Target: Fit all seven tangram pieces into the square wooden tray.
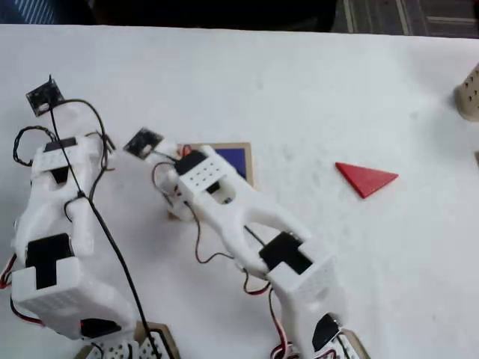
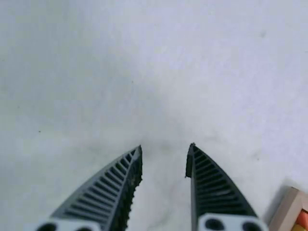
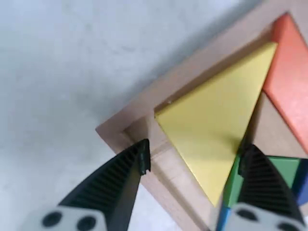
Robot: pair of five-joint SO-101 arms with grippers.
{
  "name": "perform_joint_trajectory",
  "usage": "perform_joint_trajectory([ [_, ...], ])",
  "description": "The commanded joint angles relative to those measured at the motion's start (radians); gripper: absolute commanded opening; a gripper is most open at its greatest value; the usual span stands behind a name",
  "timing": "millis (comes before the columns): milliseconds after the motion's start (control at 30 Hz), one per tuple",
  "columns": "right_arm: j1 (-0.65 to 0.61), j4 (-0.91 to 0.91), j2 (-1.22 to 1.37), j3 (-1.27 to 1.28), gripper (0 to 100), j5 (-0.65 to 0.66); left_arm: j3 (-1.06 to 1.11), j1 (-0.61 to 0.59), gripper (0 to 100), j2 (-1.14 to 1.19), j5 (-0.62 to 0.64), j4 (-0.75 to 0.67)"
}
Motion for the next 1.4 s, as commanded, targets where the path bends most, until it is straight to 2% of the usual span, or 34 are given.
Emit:
perform_joint_trajectory([
  [0, -0.035, 0.015, -0.024, -0.025, 28.7, -0.049, -0.051, 0.001, 17, -0.004, 0.008, -0.025],
  [200, 0.002, -0.013, 0.008, -0.043, 28.7, -0.087, -0.051, 0.001, 17, -0.004, 0.008, -0.025],
  [533, -0.002, 0.120, -0.087, -0.080, 28.7, -0.087, -0.052, 0.001, 17, -0.004, 0.008, -0.026],
  [767, -0.007, 0.085, 0.051, -0.086, 28.7, -0.089, -0.049, 0.001, 17, -0.004, 0.008, -0.041],
  [1200, -0.008, 0.182, 0.168, -0.276, 28.7, -0.080, -0.049, 0.001, 17, -0.004, 0.008, -0.043],
  [1367, 0.056, 0.214, 0.209, -0.344, 28.7, -0.078, -0.049, -0.001, 17, -0.004, 0.008, -0.043],
])
